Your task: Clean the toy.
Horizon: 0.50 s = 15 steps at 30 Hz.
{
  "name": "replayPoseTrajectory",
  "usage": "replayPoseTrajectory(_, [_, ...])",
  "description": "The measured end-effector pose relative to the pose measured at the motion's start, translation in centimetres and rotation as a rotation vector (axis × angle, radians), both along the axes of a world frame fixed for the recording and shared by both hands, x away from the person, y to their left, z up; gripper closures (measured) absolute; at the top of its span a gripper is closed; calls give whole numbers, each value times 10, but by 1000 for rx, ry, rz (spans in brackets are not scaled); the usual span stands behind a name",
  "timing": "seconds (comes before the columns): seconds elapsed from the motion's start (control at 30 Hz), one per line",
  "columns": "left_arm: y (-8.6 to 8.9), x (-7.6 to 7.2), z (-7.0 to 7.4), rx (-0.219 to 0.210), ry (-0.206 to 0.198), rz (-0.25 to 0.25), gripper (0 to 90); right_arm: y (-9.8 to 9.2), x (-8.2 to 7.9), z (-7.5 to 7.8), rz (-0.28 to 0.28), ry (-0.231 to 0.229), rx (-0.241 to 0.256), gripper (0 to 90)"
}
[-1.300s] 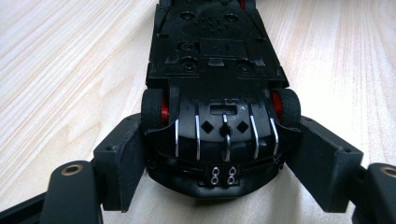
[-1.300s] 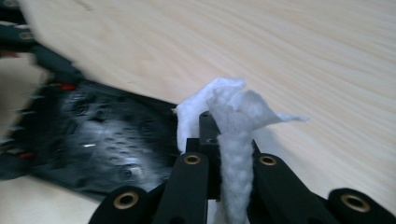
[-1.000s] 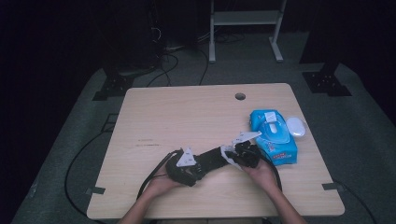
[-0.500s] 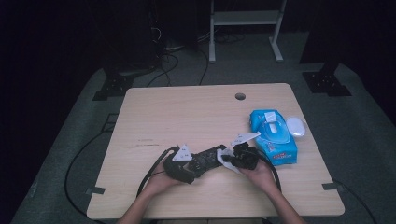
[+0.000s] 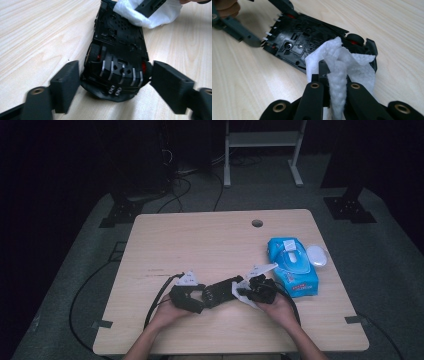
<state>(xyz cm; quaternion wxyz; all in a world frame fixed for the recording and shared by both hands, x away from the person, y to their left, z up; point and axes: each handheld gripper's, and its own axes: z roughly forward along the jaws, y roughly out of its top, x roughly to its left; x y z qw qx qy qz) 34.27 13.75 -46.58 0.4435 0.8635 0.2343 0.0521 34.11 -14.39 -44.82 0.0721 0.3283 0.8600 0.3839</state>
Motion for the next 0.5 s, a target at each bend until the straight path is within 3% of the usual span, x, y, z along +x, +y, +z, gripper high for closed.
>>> replayPoseTrajectory(0.07, [1,1,0,3,-5,20,256,-2,0,2,17,7,4,873])
replayPoseTrajectory(0.2, [2,7,-4,-50,48,19,256,-6,2,1,27,25,31,871])
replayPoseTrajectory(0.33, [1,11,-3,-78,72,25,255,-7,3,4,44,5,36,872])
replayPoseTrajectory(0.5, [-1,14,-5,-70,82,52,253,-12,0,2,71,29,40,871])
